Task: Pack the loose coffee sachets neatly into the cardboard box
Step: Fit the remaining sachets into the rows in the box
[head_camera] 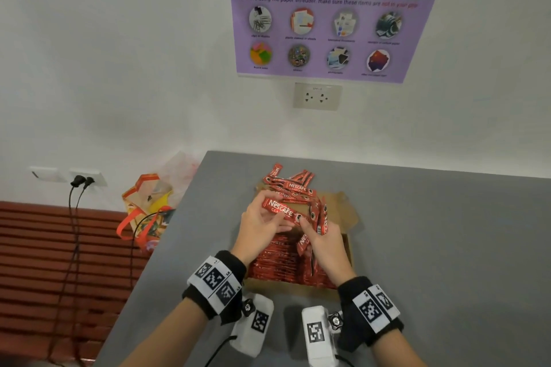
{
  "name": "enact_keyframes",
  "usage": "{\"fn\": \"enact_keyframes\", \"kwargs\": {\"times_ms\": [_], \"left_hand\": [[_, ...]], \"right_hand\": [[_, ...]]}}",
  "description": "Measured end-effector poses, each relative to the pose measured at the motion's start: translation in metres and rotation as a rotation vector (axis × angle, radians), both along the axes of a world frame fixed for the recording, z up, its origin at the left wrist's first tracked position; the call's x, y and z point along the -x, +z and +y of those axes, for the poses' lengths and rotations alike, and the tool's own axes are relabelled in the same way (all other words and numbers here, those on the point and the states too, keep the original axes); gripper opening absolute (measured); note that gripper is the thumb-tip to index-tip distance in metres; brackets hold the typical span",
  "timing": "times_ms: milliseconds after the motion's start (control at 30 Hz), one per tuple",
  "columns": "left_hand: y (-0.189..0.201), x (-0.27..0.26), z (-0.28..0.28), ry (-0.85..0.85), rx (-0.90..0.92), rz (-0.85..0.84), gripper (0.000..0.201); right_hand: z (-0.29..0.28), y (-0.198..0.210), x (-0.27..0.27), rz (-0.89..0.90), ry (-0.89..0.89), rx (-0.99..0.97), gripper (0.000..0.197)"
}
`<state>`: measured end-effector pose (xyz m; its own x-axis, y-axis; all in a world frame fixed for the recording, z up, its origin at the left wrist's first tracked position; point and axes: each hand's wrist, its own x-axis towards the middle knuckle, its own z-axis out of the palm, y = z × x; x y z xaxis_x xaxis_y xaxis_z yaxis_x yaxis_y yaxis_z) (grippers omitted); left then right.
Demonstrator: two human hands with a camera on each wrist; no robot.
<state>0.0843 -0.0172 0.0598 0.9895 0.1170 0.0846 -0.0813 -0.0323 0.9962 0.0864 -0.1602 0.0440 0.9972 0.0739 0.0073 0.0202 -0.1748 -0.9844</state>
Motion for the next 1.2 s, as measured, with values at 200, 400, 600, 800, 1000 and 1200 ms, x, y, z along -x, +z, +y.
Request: {"fn": "enact_keyframes", "kwargs": {"times_ms": [200, 400, 600, 800, 1000, 1200], "left_hand": [[-0.014, -0.001, 0.014, 0.122, -0.359, -0.024, 0.028], [-0.037, -0.009, 0.033, 0.051, -0.630, 0.219, 0.051], [-0.049, -0.008, 0.033, -0.021, -0.628, 0.260, 0.051], [-0.057, -0.007, 0.034, -0.003, -0.719, 0.239, 0.050], [-0.045, -0.003, 0.029, 0.063, -1.033, -0.030, 0.024], [-0.049, -0.006, 0.026, -0.133, -1.094, -0.012, 0.018]], "right_hand": [[-0.012, 0.011, -0.012, 0.007, -0.003, 0.329, 0.019], [-0.009, 0.002, -0.017, 0.149, 0.075, 0.536, 0.023], [0.008, -0.014, -0.034, 0.226, 0.044, 0.611, 0.024], [0.013, -0.019, -0.036, 0.265, 0.035, 0.680, 0.026], [0.015, -0.019, -0.037, 0.290, 0.032, 0.689, 0.030], [0.017, -0.020, -0.038, 0.285, 0.034, 0.719, 0.032]]}}
